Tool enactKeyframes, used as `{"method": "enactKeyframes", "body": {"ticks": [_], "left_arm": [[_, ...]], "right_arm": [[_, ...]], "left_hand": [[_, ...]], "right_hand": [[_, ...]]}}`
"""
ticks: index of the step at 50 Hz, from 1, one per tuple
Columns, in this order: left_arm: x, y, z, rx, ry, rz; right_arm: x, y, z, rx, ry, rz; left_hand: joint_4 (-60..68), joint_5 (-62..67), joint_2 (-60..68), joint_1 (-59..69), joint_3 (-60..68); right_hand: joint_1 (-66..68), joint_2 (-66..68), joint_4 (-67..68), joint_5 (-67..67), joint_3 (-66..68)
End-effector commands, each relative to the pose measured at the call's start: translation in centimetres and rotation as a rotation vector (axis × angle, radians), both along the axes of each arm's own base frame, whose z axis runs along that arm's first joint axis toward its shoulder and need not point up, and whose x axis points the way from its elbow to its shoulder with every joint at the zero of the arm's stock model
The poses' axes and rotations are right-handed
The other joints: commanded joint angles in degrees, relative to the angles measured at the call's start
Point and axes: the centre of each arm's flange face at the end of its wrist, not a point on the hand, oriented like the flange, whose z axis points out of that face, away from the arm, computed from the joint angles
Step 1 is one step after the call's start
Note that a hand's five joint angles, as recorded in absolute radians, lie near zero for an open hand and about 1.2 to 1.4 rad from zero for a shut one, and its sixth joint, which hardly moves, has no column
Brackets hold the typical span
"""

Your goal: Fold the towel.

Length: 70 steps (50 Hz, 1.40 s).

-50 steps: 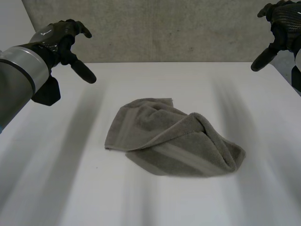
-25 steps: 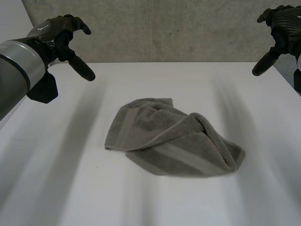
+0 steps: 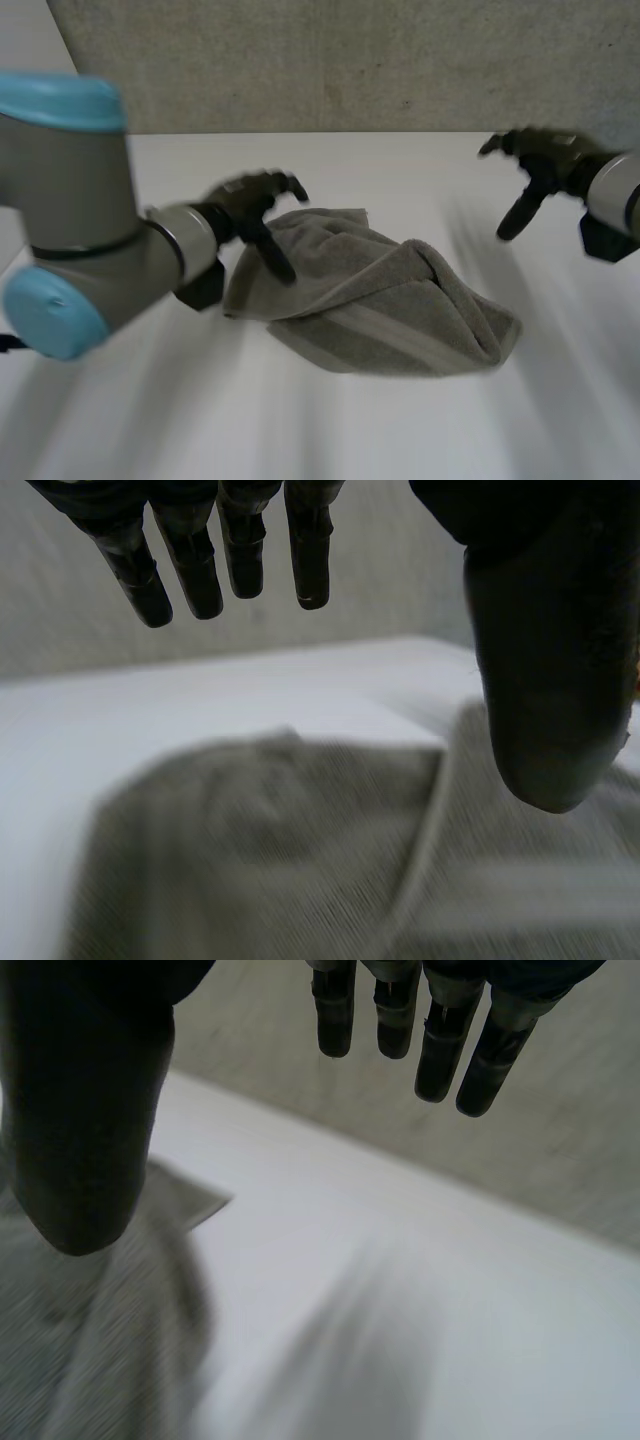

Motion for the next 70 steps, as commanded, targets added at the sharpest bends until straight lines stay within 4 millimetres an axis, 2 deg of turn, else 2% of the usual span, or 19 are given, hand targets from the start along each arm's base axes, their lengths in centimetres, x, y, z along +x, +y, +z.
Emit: {"method": "enactKeyframes", "body": {"ticks": [1, 4, 5, 10, 11, 13, 15, 16, 18, 20, 22, 29, 35, 36, 37, 39, 42, 55, 70], "left_arm": [[-1.7, 0.5, -6.0, 0.111, -0.072, -0.038], [-2.3, 0.7, -8.9, 0.147, -0.098, -0.052], [-2.4, 0.7, -9.7, 0.151, -0.106, -0.048], [-2.3, 0.3, -11.1, 0.145, -0.124, -0.017], [-2.3, 0.0, -11.3, 0.128, -0.126, 0.005], [-2.4, -0.4, -11.2, 0.104, -0.119, 0.02], [-2.5, -0.9, -11.0, 0.061, -0.104, 0.047], [-2.5, -0.9, -11.0, 0.061, -0.104, 0.047], [-2.5, -1.1, -10.7, 0.038, -0.094, 0.057], [-2.8, -1.3, -10.2, 0.002, -0.074, 0.065], [-2.9, -1.5, -9.7, -0.014, -0.062, 0.067], [-2.9, -1.5, -9.1, -0.03, -0.052, 0.065], [-2.9, -1.5, -9.6, -0.022, -0.061, 0.056], [-3.0, -1.5, -9.7, -0.02, -0.063, 0.054], [-3.0, -1.5, -9.7, -0.02, -0.063, 0.054], [-3.0, -1.5, -10.5, -0.007, -0.074, 0.053], [-3.0, -1.5, -10.8, 0.001, -0.077, 0.054], [-3.3, -0.9, -10.5, 0.025, -0.047, 0.016], [-4.1, 0.0, -10.7, 0.045, -0.03, -0.045]], "right_arm": [[1.4, -0.5, -6.7, 0.209, 0.006, 0.078], [1.8, -0.6, -9.1, 0.273, 0.019, 0.08], [1.8, -0.6, -9.1, 0.273, 0.019, 0.08], [2.3, -0.4, -11.4, 0.332, 0.025, 0.093], [2.6, -0.2, -11.7, 0.343, 0.024, 0.101], [2.8, -0.1, -11.8, 0.345, 0.023, 0.108], [2.9, -0.1, -11.4, 0.33, 0.017, 0.11], [2.9, -0.1, -11.4, 0.329, 0.017, 0.11], [3.1, -0.1, -10.5, 0.283, 0.007, 0.119], [3.0, -0.1, -9.8, 0.256, 0.002, 0.118], [3.0, 0.0, -9.2, 0.236, -0.002, 0.117], [2.8, 0.7, -8.5, 0.225, 0.007, 0.127], [2.4, 1.6, -9.5, 0.26, 0.041, 0.134], [2.2, 1.8, -9.8, 0.265, 0.058, 0.14], [2.2, 1.8, -9.8, 0.265, 0.059, 0.14], [1.9, 2.2, -10.4, 0.27, 0.101, 0.154], [1.6, 2.4, -10.2, 0.268, 0.124, 0.162], [0.7, 2.1, -7.8, 0.216, 0.078, 0.184], [0.7, 2.1, -9.2, 0.222, 0.128, 0.247]], "left_hand": [[-3.1, -1.4, -2.3, -3.9, -2.6], [-3.1, -1.4, -2.3, -3.9, -2.6], [-3.1, -1.4, -2.3, -3.9, -2.6], [-2.5, -0.9, -1.8, -3.4, -2.1], [-2.4, -0.7, -1.7, -3.2, -1.9], [-1.4, 0.3, -0.6, -2.2, -0.9], [9.2, 10.8, 9.9, 8.3, 9.6], [9.2, 10.9, 10.0, 8.4, 9.7], [15.4, 17.1, 16.2, 14.6, 15.9], [27.0, 28.7, 27.7, 26.2, 27.4], [28.1, 29.7, 28.8, 27.2, 28.5], [26.4, 28.1, 27.1, 25.5, 26.8], [24.9, 26.6, 25.6, 24.0, 25.3], [22.5, 24.2, 23.3, 21.7, 23.0], [22.5, 24.2, 23.2, 21.7, 23.0], [21.3, 23.0, 22.1, 20.5, 21.8], [20.3, 22.0, 21.1, 19.5, 20.8], [16.5, 18.2, 17.2, 15.6, 16.9], [9.4, 11.1, 10.1, 8.6, 9.8]], "right_hand": [[-3.6, -4.0, -4.9, -3.6, -4.4], [-3.6, -4.0, -4.9, -3.6, -4.4], [-3.6, -4.0, -4.9, -3.6, -4.4], [3.5, 3.2, 2.3, 3.6, 2.8], [11.7, 11.3, 10.4, 11.7, 10.9], [19.7, 19.3, 18.4, 19.7, 18.9], [41.1, 40.7, 39.8, 41.1, 40.3], [41.2, 40.8, 39.9, 41.3, 40.4], [57.0, 56.6, 55.7, 57.0, 56.2], [61.7, 61.3, 60.4, 61.7, 60.9], [64.1, 63.7, 62.8, 64.1, 63.3], [63.8, 63.4, 62.5, 63.8, 63.0], [57.5, 57.2, 56.3, 57.6, 56.7], [49.4, 49.0, 48.1, 49.4, 48.6], [49.3, 48.9, 48.0, 49.3, 48.5], [26.0, 25.6, 24.7, 26.1, 25.2], [19.7, 19.3, 18.4, 19.8, 18.9], [20.2, 19.8, 18.9, 20.2, 19.4], [25.6, 25.2, 24.3, 25.6, 24.8]]}}
